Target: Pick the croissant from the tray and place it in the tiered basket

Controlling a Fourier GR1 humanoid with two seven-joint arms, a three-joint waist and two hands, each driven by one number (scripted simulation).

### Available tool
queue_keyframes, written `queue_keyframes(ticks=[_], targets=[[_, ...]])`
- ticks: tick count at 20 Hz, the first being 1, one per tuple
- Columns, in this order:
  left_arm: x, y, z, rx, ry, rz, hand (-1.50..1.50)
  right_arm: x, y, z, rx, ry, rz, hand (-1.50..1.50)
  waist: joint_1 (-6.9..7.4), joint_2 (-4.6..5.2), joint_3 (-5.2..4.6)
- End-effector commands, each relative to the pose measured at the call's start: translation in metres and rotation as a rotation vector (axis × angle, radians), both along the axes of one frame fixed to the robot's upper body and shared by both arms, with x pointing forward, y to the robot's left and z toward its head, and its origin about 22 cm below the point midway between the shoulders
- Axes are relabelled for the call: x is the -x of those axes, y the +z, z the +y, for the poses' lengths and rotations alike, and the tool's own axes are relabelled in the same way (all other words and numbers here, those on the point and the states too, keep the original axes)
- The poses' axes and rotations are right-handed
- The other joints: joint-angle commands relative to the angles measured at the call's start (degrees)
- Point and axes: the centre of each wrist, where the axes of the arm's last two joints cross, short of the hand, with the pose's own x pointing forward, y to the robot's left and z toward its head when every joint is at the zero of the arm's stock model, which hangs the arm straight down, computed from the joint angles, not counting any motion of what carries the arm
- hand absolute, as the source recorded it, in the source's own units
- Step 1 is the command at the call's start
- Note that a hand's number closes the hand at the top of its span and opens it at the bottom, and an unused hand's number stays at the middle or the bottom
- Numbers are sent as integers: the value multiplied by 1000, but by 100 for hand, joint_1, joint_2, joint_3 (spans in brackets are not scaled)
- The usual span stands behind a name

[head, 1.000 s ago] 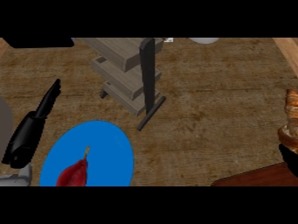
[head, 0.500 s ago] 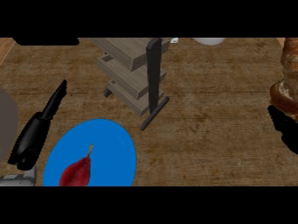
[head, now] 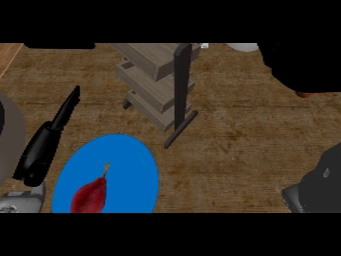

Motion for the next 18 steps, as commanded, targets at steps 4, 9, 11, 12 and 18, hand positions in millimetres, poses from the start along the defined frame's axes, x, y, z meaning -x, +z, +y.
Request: queue_keyframes(ticks=[4, 9, 11, 12, 18], targets=[[0, 4, -8, 9, -51, -15, 0, -27, 64, 54, -81, -150, 163, 150, 266, 54, 12], [-7, 10, -1, 10, -46, -15, 0, -63, 82, 69, -119, -108, 251, 150, 228, 117, 27], [-6, -1, -7, 13, -37, -14, 0, -76, 83, 81, -122, -129, 265, 150, 250, 145, 22], [-12, 7, -8, 3, -41, -25, 0, -87, 77, 87, -131, -126, 239, 150, 284, 181, 22], [-12, 10, -21, 5, -71, -37, 0, -126, 44, 82, -271, -132, 224, 150, 320, 213, 30]])
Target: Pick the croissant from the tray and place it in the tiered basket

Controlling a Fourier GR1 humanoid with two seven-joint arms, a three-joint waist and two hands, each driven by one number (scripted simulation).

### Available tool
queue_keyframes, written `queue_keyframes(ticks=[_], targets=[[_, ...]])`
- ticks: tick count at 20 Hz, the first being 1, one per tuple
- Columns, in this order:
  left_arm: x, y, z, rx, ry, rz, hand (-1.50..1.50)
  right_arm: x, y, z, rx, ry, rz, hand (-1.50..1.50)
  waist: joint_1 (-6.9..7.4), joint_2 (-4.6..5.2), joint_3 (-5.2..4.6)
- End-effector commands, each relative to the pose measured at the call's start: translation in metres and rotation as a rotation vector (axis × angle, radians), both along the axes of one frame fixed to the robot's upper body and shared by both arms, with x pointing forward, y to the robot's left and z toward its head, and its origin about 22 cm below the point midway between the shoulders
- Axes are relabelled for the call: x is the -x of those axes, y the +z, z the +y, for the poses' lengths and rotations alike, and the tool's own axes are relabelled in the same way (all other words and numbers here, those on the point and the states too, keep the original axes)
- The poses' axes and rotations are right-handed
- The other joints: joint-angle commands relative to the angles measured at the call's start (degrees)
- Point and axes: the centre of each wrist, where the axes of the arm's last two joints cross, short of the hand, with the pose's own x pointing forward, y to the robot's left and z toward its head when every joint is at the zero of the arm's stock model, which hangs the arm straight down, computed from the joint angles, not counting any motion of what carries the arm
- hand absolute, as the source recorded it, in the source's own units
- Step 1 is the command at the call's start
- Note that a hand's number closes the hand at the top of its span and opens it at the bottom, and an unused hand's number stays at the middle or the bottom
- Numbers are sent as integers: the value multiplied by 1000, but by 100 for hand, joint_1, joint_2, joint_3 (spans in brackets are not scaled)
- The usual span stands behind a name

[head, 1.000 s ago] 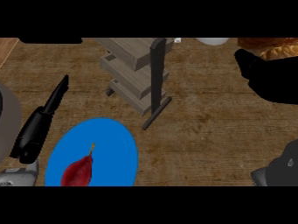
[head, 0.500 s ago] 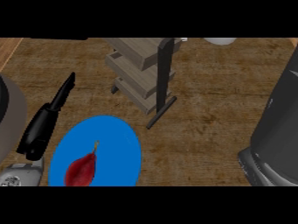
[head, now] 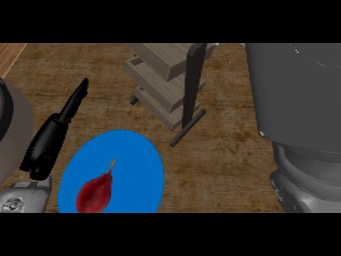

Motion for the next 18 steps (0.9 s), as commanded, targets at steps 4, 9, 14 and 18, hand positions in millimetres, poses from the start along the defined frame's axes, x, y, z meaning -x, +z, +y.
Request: queue_keyframes(ticks=[4, 9, 14, 18], targets=[[1, 2, -9, -1, -18, 0, 0, -46, -41, 5, -285, -60, -17, -150, 170, 50, 4], [-5, -11, -2, 1, -26, -15, 0, -57, -50, 17, -417, -13, -155, -150, 181, 80, -2], [6, -18, 6, -11, 26, 2, 0, -54, -37, 7, -477, -108, -416, -150, -42, 11, 8], [1, -5, 8, -2, 32, 7, 0, -51, -1, -23, -478, -299, -516, -150, -183, -54, 12]])
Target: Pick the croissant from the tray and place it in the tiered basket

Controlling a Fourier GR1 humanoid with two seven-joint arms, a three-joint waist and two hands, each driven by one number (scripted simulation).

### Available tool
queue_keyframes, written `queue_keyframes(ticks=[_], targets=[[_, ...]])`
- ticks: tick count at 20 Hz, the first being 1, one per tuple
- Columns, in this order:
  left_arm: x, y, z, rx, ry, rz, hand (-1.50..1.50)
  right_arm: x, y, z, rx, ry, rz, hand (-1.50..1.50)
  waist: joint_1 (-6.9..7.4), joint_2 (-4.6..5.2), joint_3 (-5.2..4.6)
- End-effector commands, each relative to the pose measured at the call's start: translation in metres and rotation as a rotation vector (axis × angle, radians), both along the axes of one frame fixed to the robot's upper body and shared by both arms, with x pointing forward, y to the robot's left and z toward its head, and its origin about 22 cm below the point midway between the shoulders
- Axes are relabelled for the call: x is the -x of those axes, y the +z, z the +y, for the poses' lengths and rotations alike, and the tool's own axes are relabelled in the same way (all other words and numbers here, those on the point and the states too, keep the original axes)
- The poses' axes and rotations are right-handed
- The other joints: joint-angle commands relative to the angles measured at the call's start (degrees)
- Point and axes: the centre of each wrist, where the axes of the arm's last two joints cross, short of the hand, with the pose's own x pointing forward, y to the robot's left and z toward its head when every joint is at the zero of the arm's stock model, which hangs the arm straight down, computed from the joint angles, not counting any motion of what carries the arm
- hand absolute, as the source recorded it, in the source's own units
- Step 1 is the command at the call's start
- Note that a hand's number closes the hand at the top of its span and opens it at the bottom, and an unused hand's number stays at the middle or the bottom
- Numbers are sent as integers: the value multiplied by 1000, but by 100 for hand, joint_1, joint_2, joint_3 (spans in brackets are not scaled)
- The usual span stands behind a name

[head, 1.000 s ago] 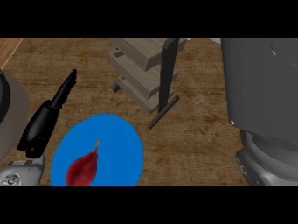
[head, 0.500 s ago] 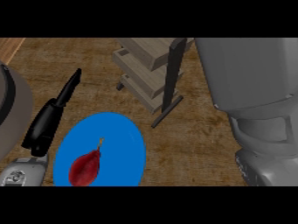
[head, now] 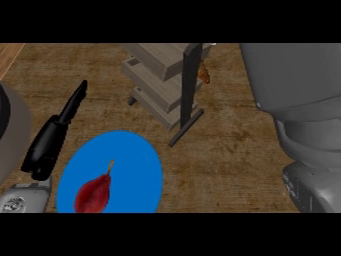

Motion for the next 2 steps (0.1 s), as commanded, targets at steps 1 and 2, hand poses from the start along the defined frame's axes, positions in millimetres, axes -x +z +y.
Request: queue_keyframes(ticks=[1, 2], targets=[[6, -1, 9, 12, 20, 26, 0, 6, 23, -14, -73, -190, -83, -150, -180, -89, 7], [4, -5, 15, 3, 60, 16, 0, 3, 17, -40, -104, -211, -59, -150, -352, -126, 18]])
